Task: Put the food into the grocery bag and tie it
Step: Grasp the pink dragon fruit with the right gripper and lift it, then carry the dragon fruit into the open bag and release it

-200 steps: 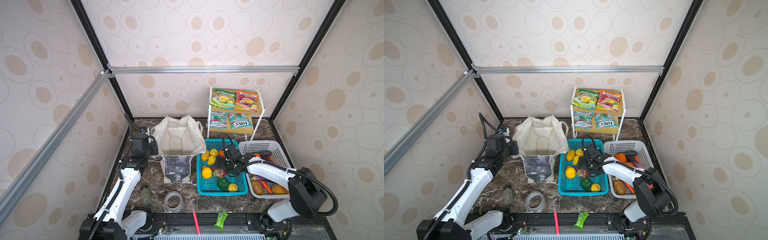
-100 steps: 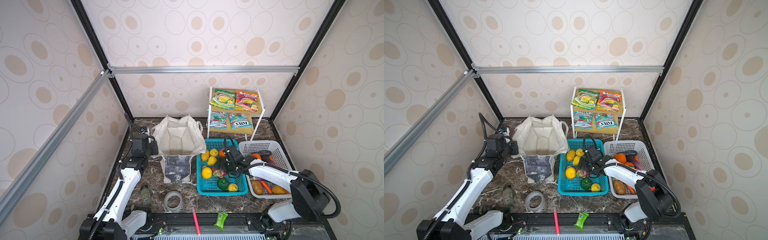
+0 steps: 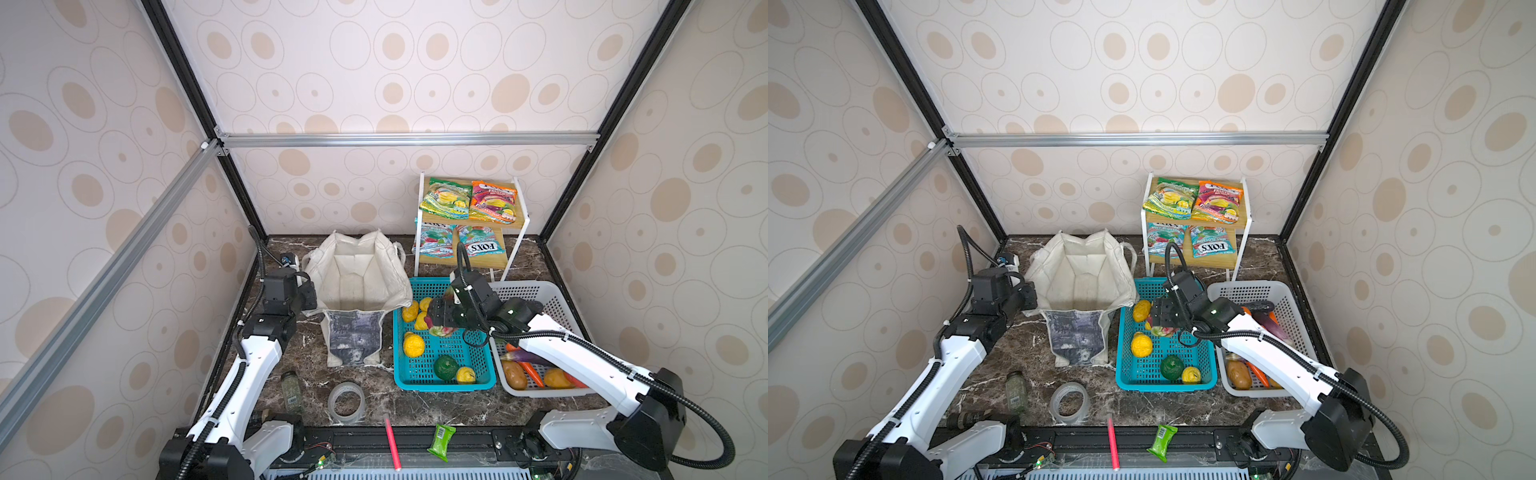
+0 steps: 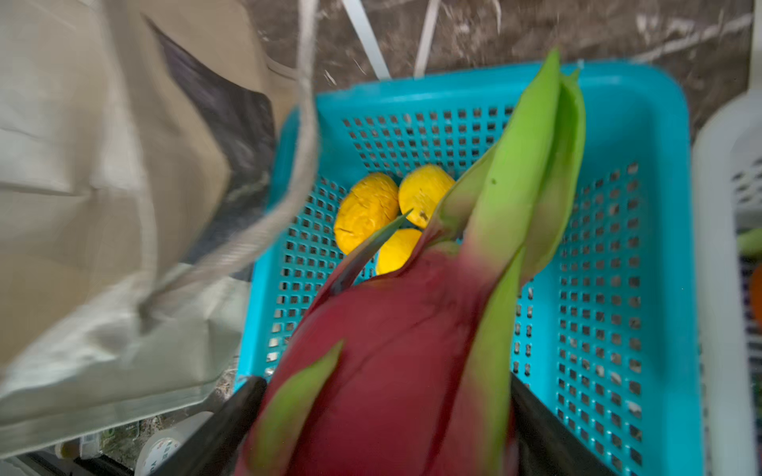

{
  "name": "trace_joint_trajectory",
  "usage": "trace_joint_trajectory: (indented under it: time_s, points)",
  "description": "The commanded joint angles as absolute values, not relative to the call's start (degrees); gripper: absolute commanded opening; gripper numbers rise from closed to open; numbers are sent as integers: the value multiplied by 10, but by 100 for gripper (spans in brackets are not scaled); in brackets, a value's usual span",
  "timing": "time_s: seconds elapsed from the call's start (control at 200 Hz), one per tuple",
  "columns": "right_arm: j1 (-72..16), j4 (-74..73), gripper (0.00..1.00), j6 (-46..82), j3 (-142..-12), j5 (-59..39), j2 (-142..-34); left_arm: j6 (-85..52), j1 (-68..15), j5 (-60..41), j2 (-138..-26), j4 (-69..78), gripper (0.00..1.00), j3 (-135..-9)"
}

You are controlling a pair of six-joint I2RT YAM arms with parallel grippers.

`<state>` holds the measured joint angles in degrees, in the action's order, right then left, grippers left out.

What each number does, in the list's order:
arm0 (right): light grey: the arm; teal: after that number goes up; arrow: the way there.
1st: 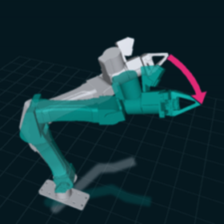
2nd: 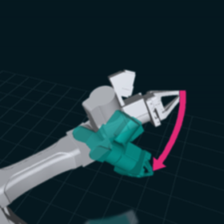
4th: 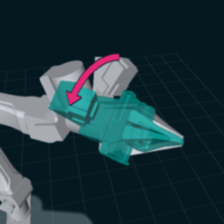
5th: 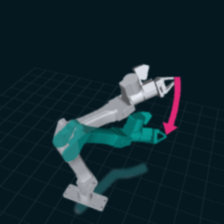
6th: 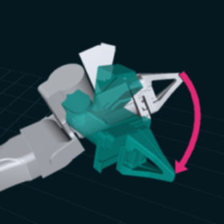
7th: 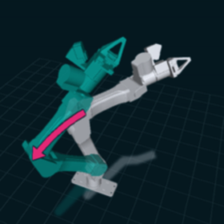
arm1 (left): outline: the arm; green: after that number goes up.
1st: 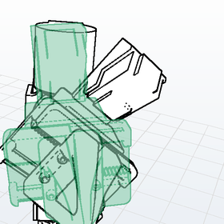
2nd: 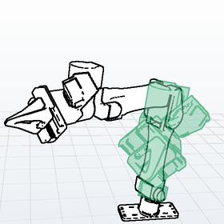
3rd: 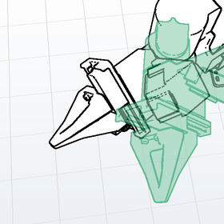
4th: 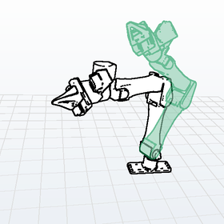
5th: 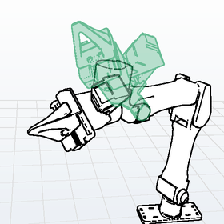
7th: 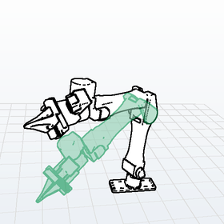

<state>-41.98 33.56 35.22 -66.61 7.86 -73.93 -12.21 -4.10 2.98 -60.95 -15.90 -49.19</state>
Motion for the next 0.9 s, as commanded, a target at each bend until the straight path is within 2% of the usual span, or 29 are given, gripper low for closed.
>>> trace_joint_trajectory:
  time_s: [0.0,0.265,0.455,0.655,0.895]
  points:
    - [-438,369,79,303,-733,117,-743,-125,-38,21,-598,-150,0,-492]
    - [-471,337,78,246,-897,103,-844,-127,-38,15,-600,-149,0,-491]
    - [-481,361,78,215,-1061,49,-1001,-130,-39,9,-602,-146,0,-490]
    - [-506,394,78,199,-1205,39,-1150,-132,-42,9,-604,-147,0,-490]
    - [-509,422,77,236,-1290,30,-1277,-132,-44,7,-605,-146,0,-490]
